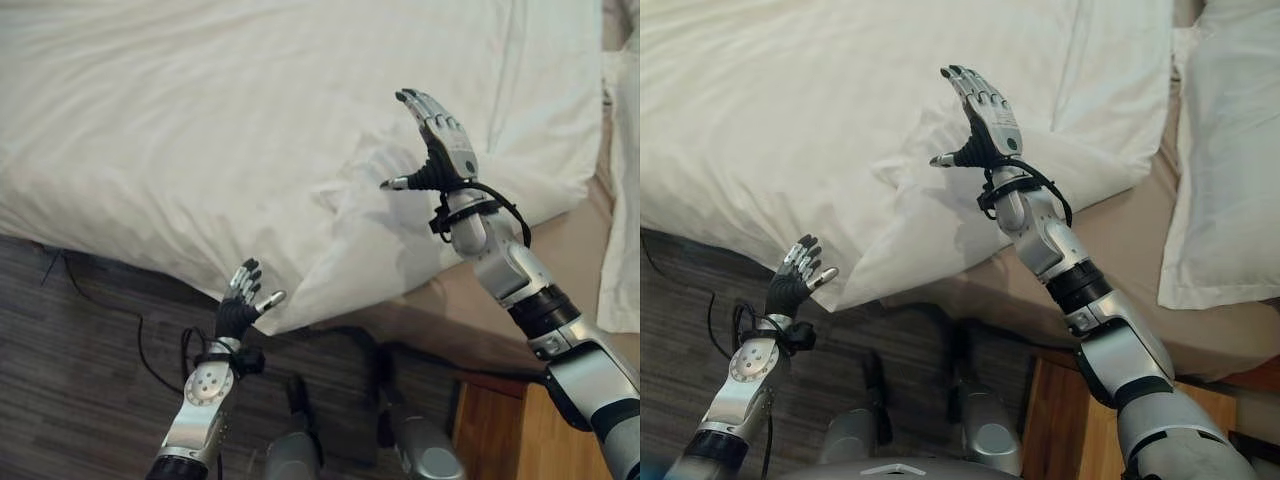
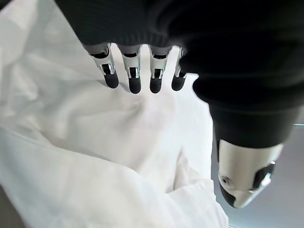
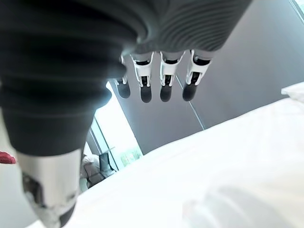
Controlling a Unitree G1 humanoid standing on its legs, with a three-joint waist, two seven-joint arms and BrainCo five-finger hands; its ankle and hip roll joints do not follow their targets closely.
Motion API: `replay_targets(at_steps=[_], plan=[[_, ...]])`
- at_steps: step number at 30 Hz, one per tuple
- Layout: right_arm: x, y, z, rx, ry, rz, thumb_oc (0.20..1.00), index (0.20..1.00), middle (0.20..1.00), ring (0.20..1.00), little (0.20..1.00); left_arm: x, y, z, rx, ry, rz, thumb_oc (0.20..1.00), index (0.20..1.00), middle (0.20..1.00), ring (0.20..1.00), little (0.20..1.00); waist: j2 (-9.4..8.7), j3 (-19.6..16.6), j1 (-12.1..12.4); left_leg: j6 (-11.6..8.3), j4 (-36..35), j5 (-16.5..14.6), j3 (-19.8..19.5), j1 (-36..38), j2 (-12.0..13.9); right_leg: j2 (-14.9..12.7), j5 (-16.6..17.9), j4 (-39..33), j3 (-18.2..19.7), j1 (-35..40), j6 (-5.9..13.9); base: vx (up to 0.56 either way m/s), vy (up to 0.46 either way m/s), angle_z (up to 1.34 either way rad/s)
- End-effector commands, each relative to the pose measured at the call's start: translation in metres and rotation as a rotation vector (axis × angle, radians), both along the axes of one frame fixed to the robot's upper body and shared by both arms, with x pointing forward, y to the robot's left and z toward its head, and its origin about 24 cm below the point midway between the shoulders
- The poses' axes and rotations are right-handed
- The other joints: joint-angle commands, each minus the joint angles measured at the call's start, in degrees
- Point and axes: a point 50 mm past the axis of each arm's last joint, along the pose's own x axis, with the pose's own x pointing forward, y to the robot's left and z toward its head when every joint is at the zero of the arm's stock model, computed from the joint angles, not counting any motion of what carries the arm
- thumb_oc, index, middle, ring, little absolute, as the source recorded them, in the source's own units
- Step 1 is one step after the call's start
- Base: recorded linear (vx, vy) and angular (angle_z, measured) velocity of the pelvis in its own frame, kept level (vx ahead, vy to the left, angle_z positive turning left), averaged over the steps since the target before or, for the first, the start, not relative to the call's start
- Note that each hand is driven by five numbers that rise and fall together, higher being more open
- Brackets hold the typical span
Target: Making the bed.
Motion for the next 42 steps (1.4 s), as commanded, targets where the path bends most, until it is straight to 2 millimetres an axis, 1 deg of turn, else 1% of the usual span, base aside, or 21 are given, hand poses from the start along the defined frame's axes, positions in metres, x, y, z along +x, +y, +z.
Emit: replay_targets(at_steps=[1, 3, 4, 8, 13, 14, 15, 18, 21, 22, 24, 25, 26, 28, 30, 34, 36, 38, 39, 40, 42], plan=[[0.001, 0.012, 0.042, 0.006, -0.166, -0.008, 1.000, 1.000, 1.000, 1.000, 1.000, 0.010, 0.015, 0.034, 0.016, -0.154, 0.015, 1.000, 1.000, 1.000, 1.000, 1.000, -1.51, -0.30, 1.14, 0.23, 0.37, -1.09, 3.70, 3.44, 0.70, -4.32, -1.86, 1.66, 1.29, 1.72, 5.42, -0.06, -0.037, 0.05], [0.007, 0.008, 0.041, 0.005, -0.150, -0.038, 1.000, 1.000, 1.000, 1.000, 1.000, 0.013, 0.013, 0.034, 0.020, -0.152, 0.008, 1.000, 1.000, 1.000, 1.000, 1.000, -0.94, 0.18, 1.65, 0.05, 0.37, -0.48, 3.04, 1.89, 0.69, -4.36, -1.68, 1.65, 1.28, 0.96, 5.43, -0.06, -0.040, 0.07], [0.011, 0.004, 0.039, 0.008, -0.139, -0.063, 1.000, 1.000, 1.000, 1.000, 1.000, 0.013, 0.015, 0.031, 0.018, -0.138, 0.015, 1.000, 1.000, 1.000, 1.000, 1.000, -0.07, 0.73, 2.22, -0.02, 0.37, -0.13, 2.64, 0.91, 0.62, -4.45, -1.61, 1.55, 1.14, 0.28, 5.38, -0.05, -0.023, 0.20], [0.016, 0.006, 0.052, 0.023, -0.157, -0.080, 1.000, 1.000, 1.000, 1.000, 1.000, 0.015, 0.018, 0.029, 0.006, -0.127, 0.013, 1.000, 1.000, 1.000, 1.000, 1.000, 1.61, 1.01, 2.58, -0.42, 0.37, 0.84, 1.80, -2.61, 0.79, -4.58, -1.02, 1.35, 0.67, -2.61, 5.44, -0.07, -0.026, 0.15], [0.025, 0.010, 0.062, -0.017, -0.165, -0.115, 1.000, 1.000, 1.000, 1.000, 1.000, 0.028, 0.014, 0.044, 0.070, -0.174, -0.024, 1.000, 1.000, 1.000, 1.000, 1.000, 3.45, 0.97, 2.26, -0.91, 0.37, 1.91, 1.39, -7.16, 0.62, -5.19, 0.02, 1.16, 1.14, -6.69, 5.84, -0.05, 0.008, 0.02], [0.028, 0.008, 0.060, -0.019, -0.146, -0.130, 0.504, 0.504, 0.504, 0.504, 0.504, 0.031, 0.012, 0.047, 0.072, -0.184, -0.028, 1.000, 1.000, 1.000, 1.000, 1.000, 3.81, 0.84, 2.18, -0.96, 0.37, 2.07, 1.53, -8.08, 0.57, -5.35, 0.08, 1.05, 1.20, -7.35, 5.95, -0.06, 0.039, -0.03], [0.031, 0.006, 0.058, -0.015, -0.135, -0.142, 0.200, 0.200, 0.200, 0.200, 0.200, 0.033, 0.011, 0.048, 0.069, -0.191, -0.027, 1.000, 1.000, 1.000, 1.000, 1.000, 4.11, 0.51, 2.06, -1.02, 0.37, 2.18, 1.64, -8.85, 0.62, -5.49, 0.16, 1.00, 1.19, -8.14, 6.04, -0.04, 0.032, -0.04], [0.034, -0.001, 0.055, 0.004, -0.106, -0.170, 0.200, 0.200, 0.200, 0.200, 0.200, 0.035, 0.010, 0.050, 0.063, -0.196, -0.029, 1.000, 1.000, 1.000, 1.000, 1.000, 4.74, -0.33, 1.57, -1.06, 0.37, 1.91, 1.97, -9.19, 0.77, -5.63, 0.18, 0.91, 1.41, -8.79, 6.17, -0.01, 0.052, -0.03], [0.026, -0.028, 0.041, 0.073, -0.090, -0.200, 0.200, 0.200, 0.200, 0.200, 0.200, 0.034, 0.002, 0.040, 0.045, -0.152, -0.043, 1.000, 1.000, 1.000, 1.000, 1.000, 4.43, -1.68, -0.63, -0.63, 0.37, 0.68, 2.82, -6.26, -0.30, -6.21, 0.14, 1.14, 1.98, -7.18, 6.16, 0.02, 0.116, 0.00], [0.024, -0.029, 0.034, 0.075, -0.080, -0.198, 0.200, 0.200, 0.200, 0.200, 0.200, 0.034, 0.000, 0.037, 0.038, -0.143, -0.048, 1.000, 1.000, 1.000, 1.000, 1.000, 4.25, -2.02, -1.06, -0.45, 0.37, 0.29, 3.06, -5.39, -0.52, -6.37, 0.16, 1.18, 2.09, -6.66, 6.17, 0.03, 0.163, -0.01], [0.015, -0.034, -0.001, 0.121, -0.012, -0.185, 0.200, 0.200, 0.200, 0.200, 0.200, 0.035, -0.008, 0.030, -0.005, -0.121, -0.038, 1.000, 1.000, 1.000, 1.000, 1.000, 3.04, -3.26, -3.01, 0.14, 0.37, -0.94, 3.84, -2.07, -1.34, -6.55, 0.21, 1.33, 2.99, -4.20, 6.23, 0.02, 0.133, -0.10], [0.012, -0.036, -0.014, 0.132, 0.020, -0.183, 0.200, 0.200, 0.200, 0.200, 0.200, 0.035, -0.010, 0.028, -0.004, -0.111, -0.045, 1.000, 1.000, 1.000, 1.000, 1.000, 2.64, -3.51, -3.19, 0.27, 0.37, -1.28, 4.12, -0.95, -1.50, -6.65, 0.15, 1.29, 3.25, -3.25, 6.35, 0.03, 0.091, -0.16], [0.007, -0.039, -0.036, 0.155, 0.083, -0.185, 0.200, 0.200, 0.200, 0.200, 0.200, 0.035, -0.014, 0.026, -0.011, -0.107, -0.048, 1.000, 1.000, 1.000, 1.000, 1.000, 1.85, -4.31, -4.24, 0.42, 0.37, -1.65, 4.57, 0.61, -1.62, -6.57, 0.16, 1.28, 3.65, -1.95, 6.45, 0.03, 0.062, -0.30], [-0.005, -0.053, -0.066, 0.197, 0.169, -0.204, 0.200, 0.200, 0.200, 0.200, 0.200, 0.034, -0.016, 0.024, -0.011, -0.094, -0.046, 1.000, 1.000, 1.000, 1.000, 1.000, 0.33, -5.57, -6.25, 0.65, 0.37, -2.39, 5.69, 3.38, -1.66, -6.39, 0.07, 1.30, 4.45, -0.04, 6.73, 0.07, 0.049, -0.25], [-0.023, -0.069, -0.083, 0.235, 0.204, -0.224, 0.200, 0.200, 0.200, 0.200, 0.200, 0.030, -0.014, 0.023, -0.006, -0.083, -0.033, 1.000, 1.000, 1.000, 1.000, 1.000, -1.03, -6.88, -8.26, 0.90, 0.37, -3.04, 7.01, 5.61, -1.59, -5.99, -0.11, 1.24, 5.34, 1.28, 7.01, 0.07, 0.028, -0.23], [-0.034, -0.080, -0.101, 0.255, 0.264, -0.249, 0.200, 0.200, 0.200, 0.200, 0.200, 0.025, -0.012, 0.018, -0.015, -0.063, -0.023, 1.000, 1.000, 1.000, 1.000, 1.000, -1.67, -7.85, -9.02, 0.98, 0.37, -3.41, 7.89, 7.19, -1.46, -5.98, -0.23, 1.28, 5.81, 2.09, 7.15, 0.03, 0.003, -0.40], [-0.046, -0.100, -0.125, 0.288, 0.346, -0.308, 0.200, 0.200, 0.200, 0.200, 0.200, 0.021, -0.013, 0.011, -0.034, -0.037, -0.018, 1.000, 1.000, 1.000, 1.000, 1.000, -2.38, -9.05, -10.59, 1.06, 0.37, -3.84, 8.86, 8.74, -1.41, -5.88, -0.33, 1.37, 6.24, 2.92, 7.27, 0.04, -0.020, -0.24], [-0.055, -0.115, -0.139, 0.313, 0.392, -0.355, 0.200, 0.200, 0.200, 0.200, 0.200, 0.019, -0.013, 0.010, -0.040, -0.032, -0.022, 1.000, 1.000, 1.000, 1.000, 1.000, -2.50, -9.70, -11.46, 1.15, 0.37, -4.14, 9.38, 9.54, -1.46, -5.97, -0.50, 1.41, 6.53, 3.35, 7.30, 0.02, -0.010, 0.01], [-0.055, -0.115, -0.140, 0.313, 0.393, -0.355, 0.200, 0.200, 0.200, 0.200, 0.200, 0.019, -0.013, 0.009, -0.040, -0.030, -0.023, 1.000, 1.000, 1.000, 1.000, 1.000, -2.51, -9.74, -11.39, 1.16, 0.37, -4.16, 9.39, 9.60, -1.47, -5.98, -0.53, 1.40, 6.54, 3.41, 7.32, 0.02, 0.016, -0.16], [-0.065, -0.127, -0.153, 0.339, 0.438, -0.400, 0.200, 0.200, 0.200, 0.200, 0.200, 0.016, -0.012, 0.008, -0.048, -0.025, -0.024, 1.000, 1.000, 1.000, 1.000, 1.000, -2.46, -10.10, -12.37, 1.22, 0.37, -4.41, 9.78, 10.27, -1.61, -6.05, -0.59, 1.40, 6.60, 3.57, 7.33, 0.02, 0.022, -0.24], [-0.074, -0.137, -0.164, 0.354, 0.476, -0.434, 0.200, 0.200, 0.200, 0.200, 0.200, 0.012, -0.011, 0.005, -0.053, -0.012, -0.020, 1.000, 1.000, 1.000, 1.000, 1.000, -2.43, -10.37, -13.00, 1.34, 0.37, -4.60, 10.16, 10.75, -1.81, -6.21, -0.62, 1.38, 6.69, 3.76, 7.35, 0.01, 0.015, -0.13]])
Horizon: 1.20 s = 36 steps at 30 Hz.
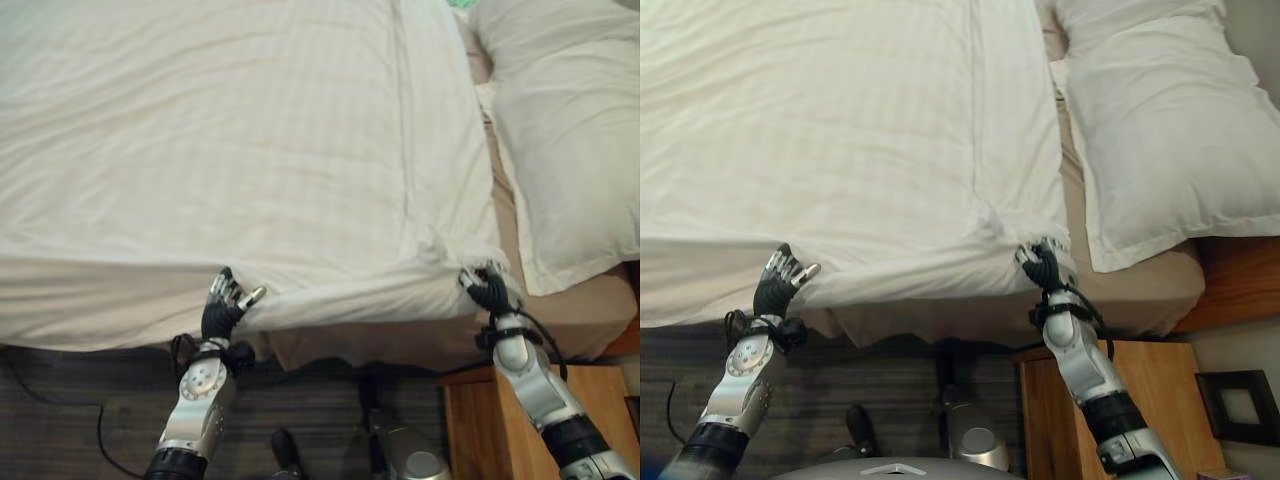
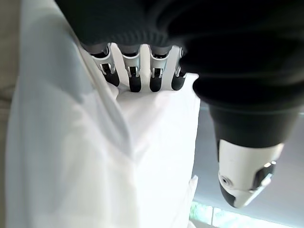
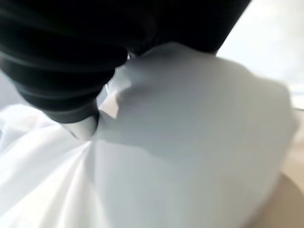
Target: Making the bed.
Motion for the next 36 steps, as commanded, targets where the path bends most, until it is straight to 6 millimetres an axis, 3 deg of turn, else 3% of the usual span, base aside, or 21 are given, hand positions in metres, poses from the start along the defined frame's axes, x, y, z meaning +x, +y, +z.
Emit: replay_targets(at_steps=[1, 2, 3, 4, 5, 11, 17, 20, 21, 22, 23, 24, 25, 28, 32, 33, 34, 35, 36], plan=[[0.017, -0.032, 0.032, 0.032, -0.118, -0.121, 0.304, 0.304, 0.304, 0.304, 0.304, 0.013, -0.025, 0.025, 0.017, -0.127, -0.163, 1.000, 1.000, 1.000, 1.000, 1.000, 0.50, -0.01, -2.11, 0.23, 0.75, -2.68, 1.65, 3.53, 1.38, -3.43, -1.42, 1.41, 0.59, 0.90, 4.52, 0.00, 0.003, -0.12], [0.014, -0.035, 0.028, 0.036, -0.103, -0.127, 0.467, 0.467, 0.467, 0.467, 0.467, 0.012, -0.025, 0.023, 0.014, -0.119, -0.163, 1.000, 1.000, 1.000, 1.000, 1.000, 0.51, -0.11, -2.39, 0.32, 0.75, -2.74, 1.78, 3.69, 1.28, -3.45, -1.40, 1.43, 0.61, 0.92, 4.54, 0.00, -0.003, -0.16], [0.011, -0.036, 0.024, 0.040, -0.086, -0.129, 1.000, 1.000, 1.000, 1.000, 1.000, 0.010, -0.025, 0.021, 0.014, -0.112, -0.161, 1.000, 1.000, 1.000, 1.000, 1.000, 0.49, -0.16, -2.51, 0.36, 0.75, -2.80, 1.86, 3.81, 1.26, -3.47, -1.38, 1.45, 0.60, 0.92, 4.56, -0.02, -0.010, -0.15], [0.001, -0.038, 0.007, 0.068, -0.021, -0.145, 1.000, 1.000, 1.000, 1.000, 1.000, 0.007, -0.026, 0.016, -0.004, -0.093, -0.159, 1.000, 1.000, 1.000, 1.000, 1.000, 0.28, -0.26, -2.95, 0.39, 0.75, -2.94, 2.13, 4.06, 1.22, -3.60, -1.33, 1.51, 0.65, 1.05, 4.62, -0.02, -0.011, -0.08], [0.000, -0.038, 0.007, 0.068, -0.020, -0.145, 1.000, 1.000, 1.000, 1.000, 1.000, 0.007, -0.026, 0.016, -0.004, -0.092, -0.159, 1.000, 1.000, 1.000, 1.000, 1.000, 0.26, -0.31, -2.94, 0.39, 0.75, -2.94, 2.13, 4.08, 1.21, -3.61, -1.33, 1.50, 0.65, 1.07, 4.62, 0.00, 0.000, 0.00], [-0.031, -0.042, -0.051, 0.173, 0.201, -0.236, 1.000, 1.000, 1.000, 1.000, 1.000, 0.005, -0.029, 0.009, -0.028, -0.071, -0.164, 1.000, 1.000, 1.000, 1.000, 1.000, -0.36, 0.24, -3.68, 0.60, 0.75, -3.07, 2.49, 4.53, 1.08, -3.74, -1.22, 1.68, 0.96, 1.37, 4.83, 0.00, 0.000, 0.00], [-0.083, -0.021, -0.123, 0.224, 0.538, -0.277, 1.000, 1.000, 1.000, 1.000, 1.000, 0.005, -0.036, 0.000, -0.033, -0.035, -0.164, 1.000, 1.000, 1.000, 1.000, 1.000, -1.21, 0.53, -3.91, 0.51, 0.75, -2.95, 2.17, 4.59, 1.34, -3.78, -1.15, 1.85, 0.65, 1.83, 5.12, 0.00, 0.000, 0.00], [-0.120, -0.013, -0.163, 0.133, 0.781, -0.311, 1.000, 1.000, 1.000, 1.000, 1.000, 0.008, -0.043, -0.006, -0.068, -0.010, -0.182, 1.000, 1.000, 1.000, 1.000, 1.000, -1.69, 0.48, -3.26, 0.41, 0.75, -3.04, 1.63, 4.73, 1.46, -3.63, -1.26, 1.83, 0.38, 2.40, 5.19, 0.00, -0.027, 0.04], [-0.125, -0.014, -0.168, 0.124, 0.816, -0.326, 1.000, 1.000, 1.000, 1.000, 1.000, 0.009, -0.045, -0.006, -0.091, -0.010, -0.190, 1.000, 1.000, 1.000, 1.000, 1.000, -1.87, 0.49, -3.10, 0.42, 0.75, -3.08, 1.48, 4.86, 1.52, -3.60, -1.31, 1.83, 0.37, 2.62, 5.19, 0.01, -0.047, 0.05], [-0.134, -0.023, -0.175, 0.077, 0.885, -0.372, 1.000, 1.000, 1.000, 1.000, 1.000, 0.005, -0.049, -0.021, -0.151, 0.058, -0.201, 1.000, 1.000, 1.000, 1.000, 1.000, -2.32, 0.21, -2.67, 0.47, 0.75, -3.25, 1.21, 5.17, 1.56, -3.57, -1.26, 1.86, 0.27, 3.07, 5.29, 0.01, -0.031, 0.05], [-0.134, -0.023, -0.175, 0.077, 0.883, -0.373, 1.000, 1.000, 1.000, 1.000, 1.000, 0.005, -0.049, -0.021, -0.151, 0.057, -0.202, 1.000, 1.000, 1.000, 1.000, 1.000, -2.30, 0.27, -2.65, 0.47, 0.75, -3.26, 1.20, 5.19, 1.57, -3.57, -1.27, 1.86, 0.26, 3.09, 5.29, 0.00, -0.024, 0.14], [-0.118, -0.036, -0.166, 0.057, 0.829, -0.399, 1.000, 1.000, 1.000, 1.000, 1.000, -0.005, -0.050, -0.043, -0.163, 0.166, -0.215, 1.000, 1.000, 1.000, 1.000, 1.000, -2.72, -0.24, -2.49, 0.59, 0.75, -3.37, 1.35, 5.61, 1.58, -3.48, -1.12, 1.91, 0.38, 3.55, 5.33, 0.00, 0.001, 0.14], [-0.118, -0.036, -0.166, 0.057, 0.829, -0.399, 1.000, 1.000, 1.000, 1.000, 1.000, -0.005, -0.050, -0.043, -0.164, 0.166, -0.215, 1.000, 1.000, 1.000, 1.000, 1.000, -2.69, -0.21, -2.46, 0.59, 0.75, -3.38, 1.37, 5.64, 1.58, -3.48, -1.12, 1.91, 0.40, 3.56, 5.34, 0.02, 0.004, 0.11], [-0.074, -0.061, -0.128, -0.009, 0.608, -0.382, 1.000, 1.000, 1.000, 1.000, 1.000, -0.028, -0.039, -0.074, -0.147, 0.322, -0.181, 1.000, 1.000, 1.000, 1.000, 1.000, -3.09, -0.97, -2.72, 0.72, 0.75, -3.59, 1.74, 6.32, 1.61, -3.24, -0.72, 2.05, 0.84, 3.84, 5.41, 0.00, 0.000, 0.00], [-0.021, -0.083, -0.061, -0.112, 0.298, -0.357, 1.000, 1.000, 1.000, 1.000, 1.000, -0.059, -0.032, -0.110, -0.111, 0.518, -0.157, 1.000, 1.000, 1.000, 1.000, 1.000, -3.22, -1.57, -3.08, 0.89, 0.75, -4.27, 1.92, 7.17, 1.62, -3.22, -0.83, 2.37, 0.74, 4.35, 5.48, 0.02, 0.028, -0.04], [-0.011, -0.084, -0.048, -0.120, 0.242, -0.354, 0.887, 0.887, 0.887, 0.887, 0.887, -0.064, -0.031, -0.115, -0.109, 0.550, -0.157, 1.000, 1.000, 1.000, 1.000, 1.000, -3.46, -1.87, -3.11, 0.90, 0.75, -3.86, 1.93, 6.91, 1.44, -3.36, -0.57, 2.51, 0.73, 4.05, 5.35, -0.01, 0.017, -0.08], [-0.003, -0.085, -0.037, -0.129, 0.196, -0.351, 0.335, 0.335, 0.335, 0.335, 0.335, -0.068, -0.031, -0.119, -0.117, 0.566, -0.157, 1.000, 1.000, 1.000, 1.000, 1.000, -3.44, -1.98, -3.09, 0.93, 0.75, -3.89, 1.89, 6.95, 1.38, -3.41, -0.46, 2.64, 0.70, 4.04, 5.37, -0.01, 0.015, -0.13], [0.013, -0.086, -0.012, -0.137, 0.099, -0.342, 0.200, 0.200, 0.200, 0.200, 0.200, -0.073, -0.034, -0.121, -0.136, 0.577, -0.179, 1.000, 1.000, 1.000, 1.000, 1.000, -3.54, -2.15, -3.06, 0.98, 0.75, -3.91, 1.89, 7.09, 1.32, -3.44, -0.26, 2.75, 0.68, 4.03, 5.37, 0.00, 0.021, -0.09], [0.013, -0.086, -0.012, -0.138, 0.099, -0.342, 0.200, 0.200, 0.200, 0.200, 0.200, -0.073, -0.034, -0.121, -0.137, 0.577, -0.179, 1.000, 1.000, 1.000, 1.000, 1.000, -3.52, -2.11, -3.08, 0.99, 0.75, -3.92, 1.89, 7.08, 1.32, -3.44, -0.25, 2.75, 0.69, 4.03, 5.38, 0.00, 0.015, -0.05]])
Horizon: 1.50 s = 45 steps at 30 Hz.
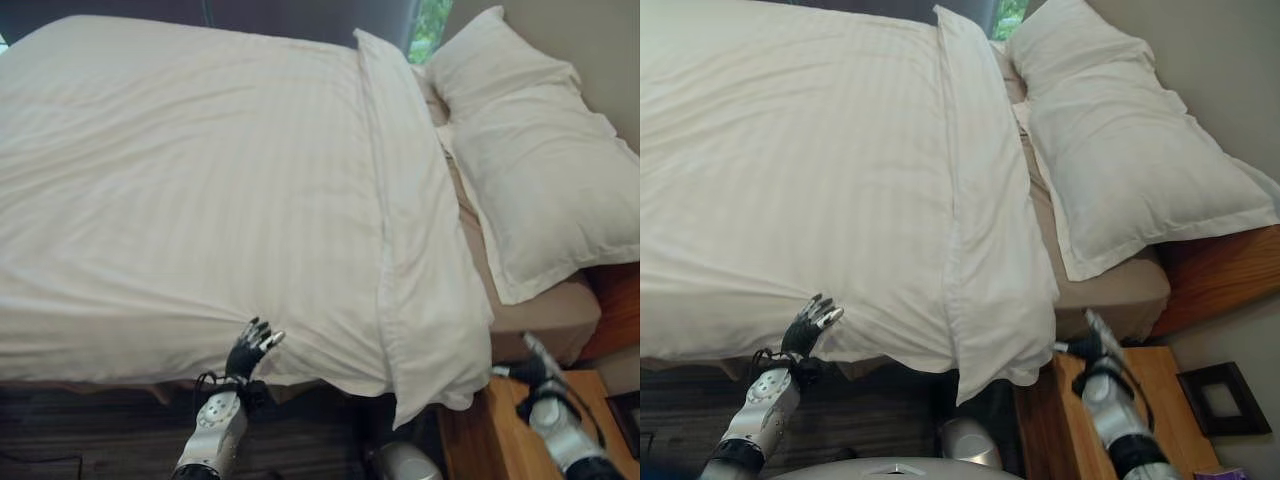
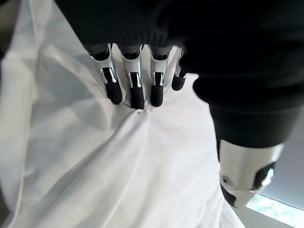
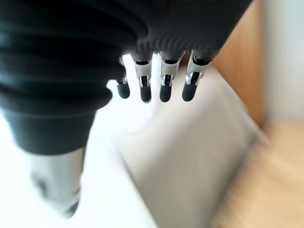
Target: Making the bed.
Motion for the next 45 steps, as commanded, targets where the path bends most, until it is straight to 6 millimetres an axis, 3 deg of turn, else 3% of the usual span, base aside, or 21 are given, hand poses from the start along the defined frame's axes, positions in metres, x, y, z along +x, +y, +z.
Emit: replay_targets(at_steps=[1, 3, 5, 6, 7, 9, 11, 12, 16, 17, 22, 27, 33, 35, 36, 37, 40, 42, 43, 44, 45], plan=[[0.036, 0.003, 0.040, -0.026, -0.176, -0.003, 0.200, 0.200, 0.200, 0.200, 0.200, -0.025, -0.033, -0.024, -0.071, 0.137, -0.139, 1.000, 1.000, 1.000, 1.000, 1.000, -0.77, 3.54, -0.74, 0.43, 0.77, -2.49, 0.88, 2.93, 1.36, -3.35, 0.91, 2.99, 0.27, 0.00, 4.52, 0.00, 0.000, 0.00], [0.045, 0.013, 0.049, 0.058, -0.244, 0.004, 0.200, 0.200, 0.200, 0.200, 0.200, -0.026, -0.034, -0.023, -0.091, 0.135, -0.149, 1.000, 1.000, 1.000, 1.000, 1.000, -0.85, 3.27, -0.67, 0.44, 0.77, -2.50, 1.03, 2.92, 1.35, -3.39, 1.10, 2.91, 0.25, -0.09, 4.53, 0.00, 0.000, 0.00], [0.059, 0.051, 0.063, 0.552, -0.442, 0.030, 0.200, 0.200, 0.200, 0.200, 0.200, -0.029, -0.038, -0.023, -0.127, 0.140, -0.158, 1.000, 1.000, 1.000, 1.000, 1.000, -0.84, 3.24, 0.10, 0.47, 0.77, -2.34, 0.91, 2.85, 1.31, -3.45, 1.12, 2.94, 0.04, -0.07, 4.34, 0.00, -0.010, -0.05], [0.059, 0.050, 0.062, 0.557, -0.443, 0.030, 0.200, 0.200, 0.200, 0.200, 0.200, -0.029, -0.037, -0.023, -0.125, 0.141, -0.157, 1.000, 1.000, 1.000, 1.000, 1.000, -0.94, 3.16, 0.08, 0.46, 0.77, -2.30, 0.92, 2.76, 1.27, -3.49, 1.12, 2.96, 0.06, -0.18, 4.33, 0.00, -0.023, -0.05], [0.062, 0.066, 0.066, 0.906, -0.548, 0.018, 0.200, 0.200, 0.200, 0.200, 0.200, -0.025, -0.039, -0.021, -0.147, 0.130, -0.160, 1.000, 1.000, 1.000, 1.000, 1.000, -0.82, 3.23, 0.37, 0.38, 0.77, -2.23, 0.88, 2.76, 1.18, -3.41, 0.79, 2.97, 0.07, -0.05, 4.21, 0.00, 0.000, 0.00], [0.064, 0.068, 0.067, 1.042, -0.583, 0.010, 0.200, 0.200, 0.200, 0.200, 0.200, -0.021, -0.041, -0.020, -0.171, 0.117, -0.161, 1.000, 1.000, 1.000, 1.000, 1.000, -0.84, 3.16, 0.46, 0.33, 0.77, -2.19, 0.78, 2.62, 1.10, -3.50, 0.65, 2.98, -0.02, -0.06, 4.19, 0.00, 0.000, 0.00], [0.068, 0.075, 0.073, 1.211, -0.651, 0.008, 0.200, 0.200, 0.200, 0.200, 0.200, -0.005, -0.051, -0.013, -0.249, 0.062, -0.143, 1.000, 1.000, 1.000, 1.000, 1.000, -0.59, 3.25, 0.43, 0.31, 0.77, -2.34, 0.68, 2.65, 0.94, -3.74, 0.32, 2.93, -0.27, 0.04, 4.14, 0.01, -0.016, 0.08], [0.078, 0.089, 0.083, 1.345, -0.717, 0.021, 0.200, 0.200, 0.200, 0.200, 0.200, 0.024, -0.071, 0.005, -0.434, -0.050, -0.113, 1.000, 1.000, 1.000, 1.000, 1.000, 0.43, 3.44, 0.27, 0.44, 0.77, -2.63, 0.39, 2.67, 0.48, -4.22, -0.21, 2.76, -0.50, 0.08, 4.09, 0.01, 0.006, 0.07], [0.094, 0.113, 0.091, 1.394, -0.688, 0.051, 0.200, 0.200, 0.200, 0.200, 0.200, 0.062, -0.098, 0.027, -0.529, -0.148, -0.139, 1.000, 1.000, 1.000, 1.000, 1.000, 2.25, 5.43, 0.04, 0.81, 0.77, -2.91, 0.07, 2.34, -0.94, -5.16, -0.06, 2.73, -0.48, -0.31, 4.15, -0.05, 0.055, 0.10], [0.092, 0.125, 0.065, 1.444, -0.586, -0.014, 0.200, 0.200, 0.200, 0.200, 0.200, 0.073, -0.107, 0.032, -0.541, -0.159, -0.148, 1.000, 1.000, 1.000, 1.000, 1.000, 3.36, 6.56, 0.00, 0.89, 0.77, -2.89, 0.15, 1.93, -1.61, -5.67, 0.38, 2.66, -0.36, -0.93, 4.21, -0.06, 0.063, 0.24], [0.075, 0.139, 0.014, 1.495, -0.390, -0.142, 0.200, 0.200, 0.200, 0.200, 0.200, 0.074, -0.115, 0.024, -0.545, -0.115, -0.146, 1.000, 1.000, 1.000, 1.000, 1.000, 4.30, 7.91, 0.08, 1.08, 0.77, -2.91, 0.13, 1.39, -2.23, -6.03, 1.01, 2.75, -0.20, -1.76, 4.33, -0.05, 0.028, 0.05], [0.035, 0.146, -0.048, 1.526, -0.165, -0.333, 0.200, 0.200, 0.200, 0.200, 0.200, 0.064, -0.113, 0.011, -0.547, -0.070, -0.109, 1.000, 1.000, 1.000, 1.000, 1.000, 4.32, 9.38, 0.65, 1.26, 0.77, -2.76, -0.18, 0.50, -2.53, -6.12, 1.75, 3.24, 0.06, -3.02, 4.67, -0.06, 0.006, -0.01], [0.008, 0.144, -0.074, 1.494, -0.073, -0.401, 0.200, 0.200, 0.200, 0.200, 0.200, 0.060, -0.105, 0.008, -0.520, -0.066, -0.080, 1.000, 1.000, 1.000, 1.000, 1.000, 2.84, 10.47, 0.61, 1.51, 0.77, -2.49, -0.65, 0.64, -2.54, -6.33, 3.00, 6.45, 1.31, -4.08, 5.49, -0.06, 0.013, -0.01], [0.004, 0.144, -0.074, 1.361, -0.009, -0.272, 0.200, 0.200, 0.200, 0.200, 0.200, 0.060, -0.094, 0.010, -0.472, -0.084, -0.072, 1.000, 1.000, 1.000, 1.000, 1.000, 1.22, 10.50, 0.05, 1.65, 0.77, -2.21, -0.36, 0.94, -2.14, -5.74, 3.31, 9.26, 2.29, -4.99, 5.94, -0.09, 0.004, -0.07], [0.004, 0.144, -0.069, 1.265, 0.018, -0.168, 0.388, 0.388, 0.388, 0.388, 0.388, 0.060, -0.088, 0.011, -0.444, -0.094, -0.072, 1.000, 1.000, 1.000, 1.000, 1.000, 0.75, 10.74, 0.12, 1.97, 0.77, -2.10, -0.03, 1.26, -1.69, -4.60, 2.52, 12.28, 2.91, -5.38, 6.22, -0.13, 0.035, -0.07], [0.005, 0.143, -0.064, 1.189, 0.022, -0.087, 1.000, 1.000, 1.000, 1.000, 1.000, 0.058, -0.081, 0.014, -0.417, -0.108, -0.076, 1.000, 1.000, 1.000, 1.000, 1.000, 0.45, 10.77, 0.32, 2.31, 0.77, -1.40, 0.55, 1.21, -1.27, -3.53, 1.55, 15.41, 3.04, -5.43, 6.24, -0.09, 0.029, -0.24], [0.006, 0.144, -0.051, 1.032, 0.043, 0.091, 1.000, 1.000, 1.000, 1.000, 1.000, 0.051, -0.067, 0.015, -0.350, -0.118, -0.073, 1.000, 1.000, 1.000, 1.000, 1.000, 0.39, 10.72, 1.05, 2.84, 0.77, 0.16, 1.65, 0.94, 0.48, -1.86, -0.05, 23.92, 2.05, -5.67, 5.90, -0.13, 0.025, -0.40], [0.006, 0.139, -0.034, 0.867, 0.014, 0.253, 1.000, 1.000, 1.000, 1.000, 1.000, 0.036, -0.046, 0.018, -0.277, -0.135, -0.070, 1.000, 1.000, 1.000, 1.000, 1.000, 2.38, 10.42, 2.23, 4.34, 1.10, 2.07, 2.98, -0.89, 3.58, 1.50, -3.52, 42.01, -0.50, -5.08, 5.34, -0.26, 0.082, -0.25], [0.005, 0.139, -0.034, 0.867, 0.015, 0.253, 1.000, 1.000, 1.000, 1.000, 1.000, 0.036, -0.046, 0.018, -0.277, -0.135, -0.070, 1.000, 1.000, 1.000, 1.000, 1.000, 2.73, 10.18, 2.35, 4.23, 1.02, 2.31, 3.10, -1.17, 3.97, 1.91, -3.03, 41.52, -0.56, -5.26, 5.17, -0.20, 0.106, -0.21], [0.006, 0.133, -0.024, 0.798, -0.015, 0.299, 1.000, 1.000, 1.000, 1.000, 1.000, 0.031, -0.041, 0.019, -0.267, -0.138, -0.057, 1.000, 1.000, 1.000, 1.000, 1.000, 3.22, 9.77, 2.56, 4.52, 1.08, 2.94, 2.85, -1.85, 4.21, 4.17, -4.38, 44.80, 0.00, -5.12, 4.95, -0.13, 0.050, -0.08], [0.006, 0.129, -0.005, 0.687, -0.075, 0.390, 1.000, 1.000, 1.000, 1.000, 1.000, 0.024, -0.036, 0.022, -0.264, -0.157, -0.036, 1.000, 1.000, 1.000, 1.000, 1.000, 3.29, 9.25, 2.93, 4.86, 1.32, 3.80, 2.10, -3.26, 4.06, 9.10, -6.49, 46.36, 1.82, -4.25, 5.03, -0.19, 0.048, 0.10]])
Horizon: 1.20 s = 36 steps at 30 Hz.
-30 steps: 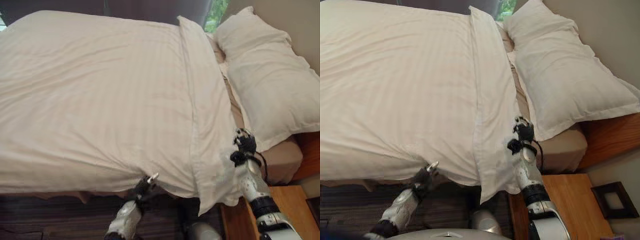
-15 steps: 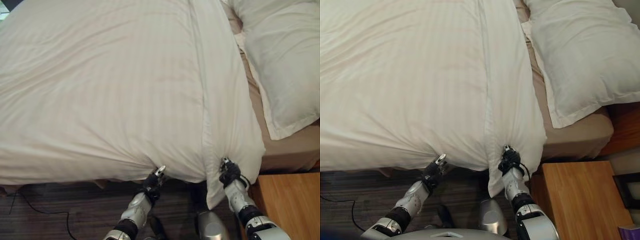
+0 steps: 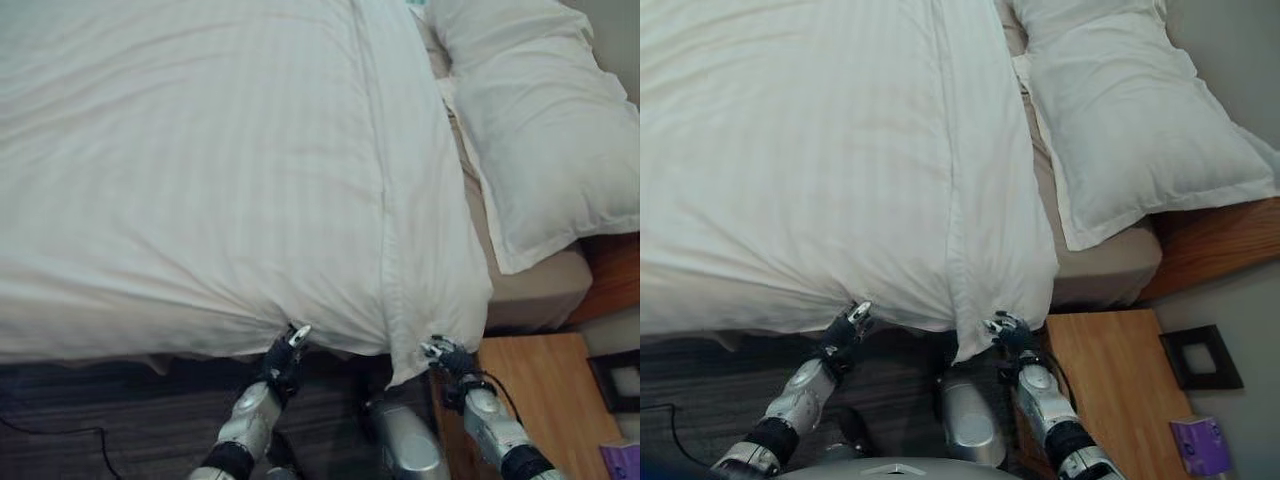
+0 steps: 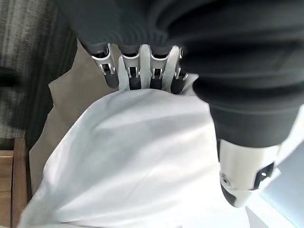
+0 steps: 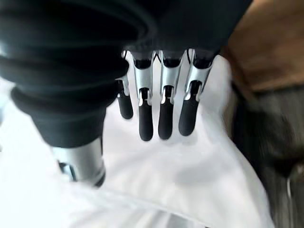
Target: Making the bed.
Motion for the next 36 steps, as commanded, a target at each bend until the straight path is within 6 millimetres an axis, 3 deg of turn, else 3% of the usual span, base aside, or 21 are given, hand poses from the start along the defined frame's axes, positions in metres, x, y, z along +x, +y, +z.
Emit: replay_targets(at_steps=[1, 2, 3, 4, 5, 7, 9, 10, 11, 12, 13, 15, 18, 20, 22, 24, 26, 29, 32, 36], plan=[[0.018, -0.003, 0.049, -0.270, -0.276, 0.156, 1.000, 1.000, 1.000, 1.000, 1.000, 0.000, -0.008, 0.011, 0.001, -0.082, 0.003, 1.000, 1.000, 1.000, 1.000, 1.000, 0.27, -4.34, -1.48, 1.05, -7.06, 5.27, -0.92, -1.74, -5.71, 3.05, -4.79, -1.72, 5.55, 7.94, 0.77, -0.19, -0.002, -0.20], [0.019, -0.003, 0.058, -0.305, -0.327, 0.163, 1.000, 1.000, 1.000, 1.000, 1.000, 0.000, -0.004, 0.012, 0.016, -0.085, 0.006, 1.000, 1.000, 1.000, 1.000, 1.000, -1.10, -5.55, -0.64, 1.25, -6.77, 5.72, 0.47, -3.01, -6.94, 1.95, -5.60, -6.21, 4.82, 12.50, -0.49, -0.20, -0.051, -0.12], [0.023, 0.009, 0.075, -0.343, -0.422, 0.219, 1.000, 1.000, 1.000, 1.000, 1.000, 0.002, -0.003, 0.017, 0.020, -0.109, 0.020, 1.000, 1.000, 1.000, 1.000, 1.000, -3.35, -6.87, 1.04, 0.90, -6.19, 6.30, 2.26, -4.87, -7.94, 1.17, -10.93, -14.85, 2.74, 16.31, -2.99, -0.15, -0.053, -0.55], [0.023, 0.009, 0.075, -0.342, -0.423, 0.219, 1.000, 1.000, 1.000, 1.000, 1.000, 0.002, -0.003, 0.017, 0.020, -0.109, 0.021, 1.000, 1.000, 1.000, 1.000, 1.000, -3.06, -7.00, 1.34, 0.72, -6.27, 6.65, 2.54, -5.07, -7.43, 1.66, -10.23, -15.49, 2.96, 16.21, -3.22, -0.29, -0.134, -0.56], [0.028, 0.017, 0.088, -0.367, -0.498, 0.235, 1.000, 1.000, 1.000, 1.000, 1.000, 0.009, -0.002, 0.027, 0.025, -0.155, 0.027, 1.000, 1.000, 1.000, 1.000, 1.000, -4.34, -7.31, 3.23, -0.91, -5.03, 9.08, 4.85, -8.32, -5.23, 2.80, -15.32, -23.70, 2.28, 19.14, -5.26, -0.27, -0.129, -0.79], [0.031, 0.017, 0.100, -0.388, -0.560, 0.220, 1.000, 1.000, 1.000, 1.000, 1.000, 0.013, -0.003, 0.037, -0.007, -0.206, 0.041, 1.000, 1.000, 1.000, 1.000, 1.000, -5.02, -6.25, 4.38, -2.39, -3.49, 10.51, 5.42, -10.87, -4.05, 3.45, -16.32, -29.56, 2.95, 21.47, -6.44, -0.37, -0.117, -0.88], [0.035, 0.020, 0.123, -0.419, -0.678, 0.221, 1.000, 1.000, 1.000, 1.000, 1.000, 0.019, -0.005, 0.052, -0.016, -0.277, 0.052, 1.000, 1.000, 1.000, 1.000, 1.000, -4.37, -3.79, 6.29, -4.09, 2.57, 10.99, 5.29, -15.83, -2.41, 3.42, -16.14, -33.83, 2.62, 22.81, -7.97, -0.45, -0.077, -0.37], [0.036, 0.023, 0.125, -0.429, -0.694, 0.233, 1.000, 1.000, 1.000, 1.000, 1.000, 0.020, -0.005, 0.055, -0.009, -0.295, 0.054, 1.000, 1.000, 1.000, 1.000, 1.000, -4.00, -3.11, 6.90, -4.44, 5.24, 10.30, 4.39, -17.13, -2.07, 3.28, -16.10, -34.64, 2.46, 23.07, -8.37, -0.49, -0.058, 0.14], [0.039, 0.031, 0.130, -0.422, -0.725, 0.242, 1.000, 1.000, 1.000, 1.000, 1.000, 0.025, -0.006, 0.067, 0.017, -0.353, 0.073, 1.000, 1.000, 1.000, 1.000, 1.000, -3.70, -1.06, 8.50, -6.12, 12.26, 9.01, -1.58, -20.51, -2.40, 2.62, -15.36, -35.02, 2.51, 22.60, -9.30, -0.37, -0.049, 0.20], [0.040, 0.032, 0.130, -0.422, -0.727, 0.241, 1.000, 1.000, 1.000, 1.000, 1.000, 0.025, -0.006, 0.067, 0.018, -0.354, 0.073, 1.000, 1.000, 1.000, 1.000, 1.000, -3.54, -1.07, 8.47, -6.14, 12.40, 9.22, -1.72, -20.83, -2.15, 2.87, -15.10, -35.10, 2.46, 22.41, -9.40, -0.41, -0.036, 0.16], [0.041, 0.031, 0.129, -0.436, -0.722, 0.240, 1.000, 1.000, 1.000, 1.000, 1.000, 0.028, -0.007, 0.073, 0.019, -0.384, 0.091, 1.000, 1.000, 1.000, 1.000, 1.000, -3.95, -0.05, 8.66, -6.60, 17.35, 7.16, -4.27, -22.10, -1.77, 1.45, -14.25, -35.29, 1.35, 21.75, -9.55, -0.27, -0.016, 0.07], [0.042, 0.030, 0.123, -0.427, -0.692, 0.227, 1.000, 1.000, 1.000, 1.000, 1.000, 0.032, -0.010, 0.083, 0.013, -0.435, 0.096, 1.000, 1.000, 1.000, 1.000, 1.000, -4.73, 0.21, 8.33, -5.64, 23.94, 2.80, -6.90, -21.64, -0.28, -1.13, -12.93, -35.42, -0.69, 20.78, -9.03, -0.29, 0.018, 0.16], [0.037, 0.029, 0.115, -0.421, -0.664, 0.235, 1.000, 1.000, 1.000, 1.000, 1.000, 0.037, -0.014, 0.102, 0.064, -0.524, 0.078, 1.000, 1.000, 1.000, 1.000, 1.000, -4.73, -1.49, 6.32, -5.07, 27.57, -2.94, -8.38, -14.15, 2.30, -4.41, -10.22, -34.52, -4.67, 18.47, -8.21, -0.18, 0.097, 0.72], [0.033, 0.025, 0.107, -0.441, -0.638, 0.229, 1.000, 1.000, 1.000, 1.000, 1.000, 0.040, -0.018, 0.115, 0.086, -0.584, 0.070, 1.000, 1.000, 1.000, 1.000, 1.000, -3.56, -3.61, 3.59, -5.66, 27.31, -4.05, -6.13, -7.61, 7.51, -5.82, -9.91, -34.74, -7.98, 17.70, -7.75, -0.09, 0.202, 0.99], [0.029, 0.026, 0.099, -0.445, -0.613, 0.241, 1.000, 1.000, 1.000, 1.000, 1.000, 0.034, -0.009, 0.119, 0.111, -0.601, 0.138, 1.000, 1.000, 1.000, 1.000, 1.000, -1.00, -4.93, 2.11, -7.42, 23.23, 0.27, -3.06, -2.61, 12.23, -7.06, -10.13, -35.04, -11.44, 17.26, -6.83, -0.01, 0.312, 1.15], [0.028, 0.011, 0.097, -0.463, -0.589, 0.179, 1.000, 1.000, 1.000, 1.000, 1.000, 0.035, -0.011, 0.122, 0.146, -0.600, 0.100, 1.000, 1.000, 1.000, 1.000, 1.000, 0.44, -5.62, 0.88, -9.00, 15.02, -0.23, -4.45, 0.07, 9.10, -8.45, -8.75, -35.23, -11.87, 16.87, -5.29, -0.02, 0.360, 1.27], [0.030, 0.000, 0.098, -0.479, -0.577, 0.142, 1.000, 1.000, 1.000, 1.000, 1.000, 0.039, -0.015, 0.128, 0.164, -0.637, 0.084, 1.000, 1.000, 1.000, 1.000, 1.000, 1.11, -6.20, -0.23, -9.63, 6.42, -2.09, -2.26, 2.23, 6.21, -11.23, -5.73, -36.03, -13.38, 15.69, -3.10, -0.09, 0.323, 1.03], [0.032, -0.008, 0.110, -0.469, -0.605, 0.101, 1.000, 1.000, 1.000, 1.000, 1.000, 0.041, 0.006, 0.148, 0.346, -0.707, 0.127, 1.000, 1.000, 1.000, 1.000, 1.000, 1.06, -7.23, 0.16, -9.39, -4.04, -0.56, -1.86, 4.49, 1.65, -14.79, -0.25, -37.64, -14.19, 12.61, 0.58, -0.10, 0.299, 0.74], [0.033, -0.011, 0.114, -0.447, -0.614, 0.075, 1.000, 1.000, 1.000, 1.000, 1.000, 0.043, 0.016, 0.156, 0.379, -0.727, 0.155, 1.000, 1.000, 1.000, 1.000, 1.000, 0.52, -7.09, 1.16, -8.47, -7.11, -0.54, -2.30, 5.62, -0.69, -16.66, 1.91, -37.77, -14.16, 11.81, 2.09, -0.08, 0.201, 0.55], [0.032, -0.006, 0.112, -0.364, -0.587, 0.086, 1.000, 1.000, 1.000, 1.000, 1.000, 0.039, 0.020, 0.148, 0.428, -0.682, 0.133, 1.000, 1.000, 1.000, 1.000, 1.000, -0.62, -6.70, 2.59, -7.75, -7.82, -0.76, -3.54, 5.03, -2.73, -19.71, 6.15, -38.09, -15.13, 11.99, 4.13, -0.01, 0.116, 0.40]])
